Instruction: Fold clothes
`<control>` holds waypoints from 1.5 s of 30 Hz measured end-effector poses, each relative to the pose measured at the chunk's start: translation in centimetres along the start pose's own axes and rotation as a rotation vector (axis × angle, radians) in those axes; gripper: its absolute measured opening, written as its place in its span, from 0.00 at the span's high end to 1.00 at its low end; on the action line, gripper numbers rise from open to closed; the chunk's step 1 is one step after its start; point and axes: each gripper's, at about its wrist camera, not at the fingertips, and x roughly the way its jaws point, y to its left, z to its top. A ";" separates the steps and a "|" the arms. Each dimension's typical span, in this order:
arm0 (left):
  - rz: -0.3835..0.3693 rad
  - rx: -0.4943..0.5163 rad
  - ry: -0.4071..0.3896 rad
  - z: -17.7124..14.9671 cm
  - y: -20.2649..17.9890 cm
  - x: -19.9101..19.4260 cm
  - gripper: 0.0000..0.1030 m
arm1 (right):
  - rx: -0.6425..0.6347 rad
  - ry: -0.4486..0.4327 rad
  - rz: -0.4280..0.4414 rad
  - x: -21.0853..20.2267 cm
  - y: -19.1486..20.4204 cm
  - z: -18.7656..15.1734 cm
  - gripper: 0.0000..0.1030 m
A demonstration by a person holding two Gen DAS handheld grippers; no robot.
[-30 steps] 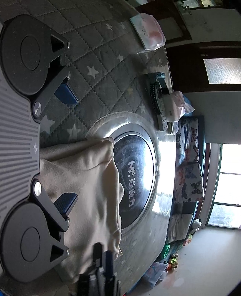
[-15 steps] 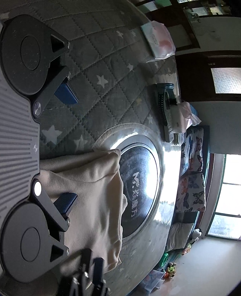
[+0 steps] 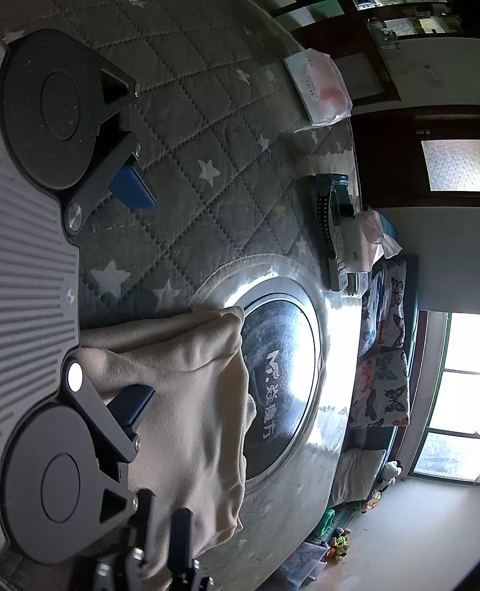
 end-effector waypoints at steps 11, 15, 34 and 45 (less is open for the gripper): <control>0.043 -0.083 -0.018 0.8 3.3 -1.0 0.00 | -0.084 0.000 0.081 1.5 4.5 1.3 0.63; 0.054 -0.095 -0.028 1.0 4.1 -1.3 0.00 | -0.102 -0.006 0.084 2.4 5.7 1.7 0.63; -0.027 -0.187 -0.003 1.5 3.9 -1.2 0.00 | -0.259 -0.018 0.118 1.4 9.3 1.2 0.58; -0.132 -0.293 0.054 1.6 3.7 -0.7 0.01 | -0.374 -0.003 0.097 3.1 11.6 0.1 0.59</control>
